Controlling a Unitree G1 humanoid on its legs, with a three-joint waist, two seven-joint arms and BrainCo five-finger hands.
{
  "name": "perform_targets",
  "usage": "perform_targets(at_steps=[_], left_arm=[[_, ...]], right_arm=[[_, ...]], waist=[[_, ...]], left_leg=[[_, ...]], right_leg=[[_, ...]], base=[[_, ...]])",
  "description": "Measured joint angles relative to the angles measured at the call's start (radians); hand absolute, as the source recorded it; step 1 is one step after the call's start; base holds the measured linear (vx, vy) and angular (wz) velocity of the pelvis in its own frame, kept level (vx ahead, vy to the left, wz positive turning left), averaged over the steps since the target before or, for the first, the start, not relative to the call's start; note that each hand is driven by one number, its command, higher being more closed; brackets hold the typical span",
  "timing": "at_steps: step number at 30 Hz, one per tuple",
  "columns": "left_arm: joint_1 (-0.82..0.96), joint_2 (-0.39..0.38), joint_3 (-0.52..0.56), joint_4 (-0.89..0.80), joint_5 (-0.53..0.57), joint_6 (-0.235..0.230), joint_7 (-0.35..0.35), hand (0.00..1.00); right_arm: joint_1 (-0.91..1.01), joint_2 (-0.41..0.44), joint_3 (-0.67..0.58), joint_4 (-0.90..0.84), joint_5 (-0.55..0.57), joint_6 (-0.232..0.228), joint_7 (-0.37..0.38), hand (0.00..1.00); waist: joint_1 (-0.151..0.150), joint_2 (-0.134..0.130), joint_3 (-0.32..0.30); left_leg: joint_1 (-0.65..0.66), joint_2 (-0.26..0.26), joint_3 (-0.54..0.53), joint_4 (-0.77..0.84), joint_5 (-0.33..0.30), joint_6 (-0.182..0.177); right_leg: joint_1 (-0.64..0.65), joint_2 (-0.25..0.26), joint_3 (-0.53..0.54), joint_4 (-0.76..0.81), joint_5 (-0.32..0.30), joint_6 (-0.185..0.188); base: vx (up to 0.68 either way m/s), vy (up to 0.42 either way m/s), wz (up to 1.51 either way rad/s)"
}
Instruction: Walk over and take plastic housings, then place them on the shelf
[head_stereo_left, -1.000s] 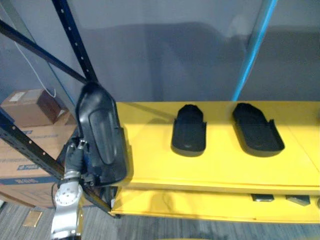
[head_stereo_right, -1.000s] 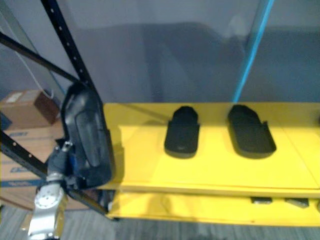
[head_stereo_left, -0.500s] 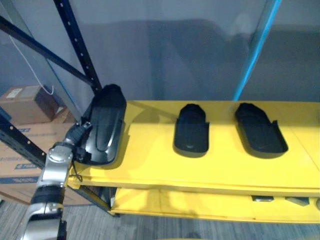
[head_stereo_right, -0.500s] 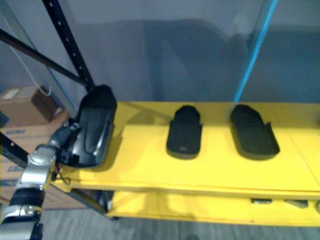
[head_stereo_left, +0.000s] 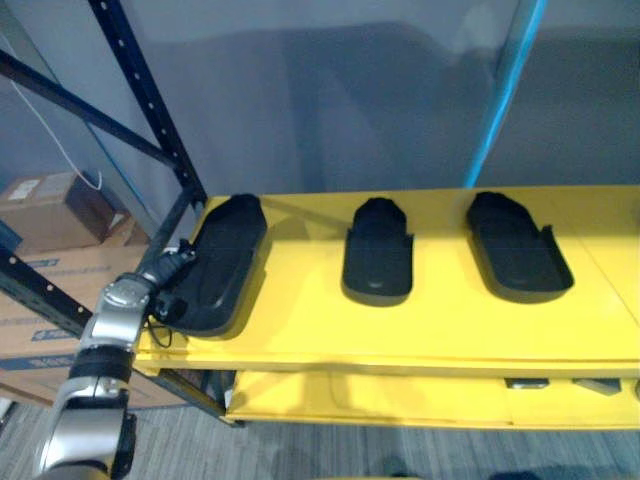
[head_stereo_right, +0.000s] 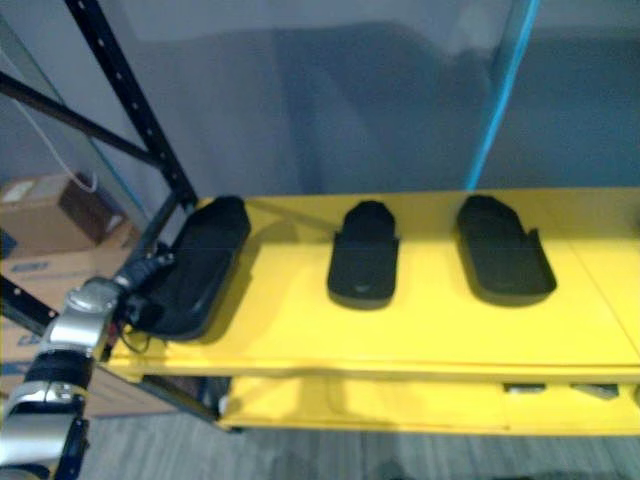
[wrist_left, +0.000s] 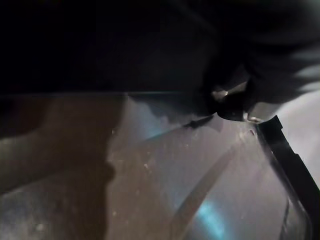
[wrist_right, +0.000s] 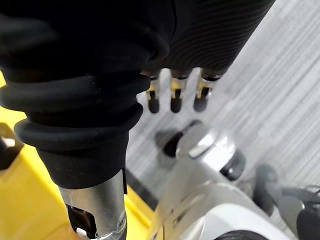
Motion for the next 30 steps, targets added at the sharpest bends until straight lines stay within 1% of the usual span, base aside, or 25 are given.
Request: perform_targets(at_steps=[1,3,6,7,9,10,12,14,17,19,23,26,30], left_arm=[[-0.001,0.000,0.000,0.021,0.000,0.020,0.010,1.00],[-0.009,-0.002,0.002,0.055,0.000,0.038,0.042,1.00],[-0.042,-0.008,0.023,0.082,-0.012,0.043,0.101,1.00],[-0.054,-0.009,0.056,0.095,-0.040,0.046,0.144,1.00],[-0.071,-0.014,0.082,0.103,-0.042,0.049,0.185,1.00],[-0.096,-0.037,0.090,0.105,-0.043,0.052,0.225,1.00],[-0.120,-0.050,0.093,0.101,-0.043,0.050,0.250,1.00],[-0.150,-0.055,0.101,0.098,-0.043,0.045,0.275,1.00],[-0.176,-0.068,0.125,0.087,-0.042,0.024,0.285,1.00],[-0.193,-0.071,0.125,0.087,-0.042,0.019,0.282,1.00],[-0.207,-0.076,0.125,0.085,-0.041,0.004,0.268,1.00],[-0.208,-0.077,0.121,0.085,-0.040,-0.004,0.244,1.00],[-0.207,-0.074,0.108,0.085,-0.038,-0.003,0.176,1.00]], right_arm=[[-0.004,0.004,-0.014,0.000,0.000,-0.001,0.000,0.00],[-0.009,0.004,-0.019,0.002,0.000,-0.002,0.000,0.00],[-0.014,0.005,-0.017,0.005,0.001,-0.003,-0.001,0.00],[-0.025,0.005,-0.013,0.006,0.001,-0.007,-0.003,0.00],[-0.042,0.005,-0.008,0.006,0.002,-0.008,-0.005,0.00],[-0.043,0.004,-0.008,0.007,0.003,-0.011,-0.006,0.00],[-0.047,0.002,-0.005,0.008,0.003,-0.012,-0.006,0.00],[-0.051,-0.006,0.030,0.008,0.005,-0.022,-0.007,0.00],[-0.063,-0.007,0.064,0.007,0.025,-0.024,-0.007,0.00],[-0.067,-0.006,0.078,0.008,0.025,-0.024,-0.007,0.00],[-0.071,-0.007,0.099,0.008,0.025,-0.025,-0.007,0.00],[-0.071,-0.008,0.099,0.008,0.025,-0.029,-0.007,0.00],[-0.071,-0.008,0.099,0.007,0.024,-0.030,-0.007,0.00]], waist=[[-0.003,0.002,0.004],[-0.006,0.004,0.020],[-0.012,0.007,0.039],[-0.019,0.006,0.052],[-0.028,0.004,0.072],[-0.028,0.002,0.075],[-0.028,-0.002,0.079],[-0.034,-0.014,0.094],[-0.054,-0.032,0.111],[-0.056,-0.036,0.117],[-0.058,-0.036,0.121],[-0.058,-0.036,0.121],[-0.056,-0.035,0.121]], left_leg=[[-0.005,0.000,0.005,0.000,0.000,0.000],[-0.005,0.001,0.016,0.001,0.000,0.000],[-0.004,0.005,0.019,0.003,0.000,-0.001],[-0.005,0.010,0.025,0.003,0.001,-0.002],[-0.006,0.014,0.031,0.003,0.003,-0.004],[-0.024,0.018,0.036,0.001,0.003,-0.005],[-0.039,0.019,0.041,0.001,0.006,-0.005],[-0.041,0.020,0.045,0.001,0.007,-0.005],[-0.044,0.019,0.046,0.001,0.007,-0.005],[-0.049,0.019,0.048,0.000,0.007,-0.005],[-0.056,0.016,0.052,0.001,0.008,-0.003],[-0.054,0.017,0.052,0.005,0.008,-0.003],[-0.034,0.017,0.061,0.006,0.008,-0.003]], right_leg=[[-0.009,0.001,0.004,0.002,0.001,0.002],[-0.013,0.004,0.011,0.003,0.001,0.002],[-0.017,0.010,0.019,0.007,0.000,0.000],[-0.028,0.014,0.029,0.016,-0.002,-0.003],[-0.033,0.015,0.032,0.021,-0.002,-0.004],[-0.054,0.015,0.042,0.028,-0.003,-0.005],[-0.074,0.016,0.050,0.035,-0.002,-0.005],[-0.082,0.017,0.060,0.043,-0.002,-0.005],[-0.085,0.017,0.065,0.047,-0.002,-0.005],[-0.095,0.017,0.080,0.053,-0.002,-0.005],[-0.106,0.017,0.091,0.057,-0.002,-0.005],[-0.105,0.023,0.098,0.057,-0.001,-0.005],[-0.096,0.025,0.113,0.057,-0.001,-0.005]], base=[[0.04,-0.005,-0.07],[0.03,-0.007,-0.10],[0.01,-0.012,-0.07],[-0.01,-0.018,-0.14],[-0.03,-0.009,-0.11],[-0.04,0.006,-0.06],[-0.02,0.004,-0.09],[-0.01,-0.002,-0.11],[0.00,0.000,0.00],[-0.02,0.013,-0.04],[0.00,0.002,-0.01],[0.00,0.000,0.00],[-0.01,0.000,-0.05]])
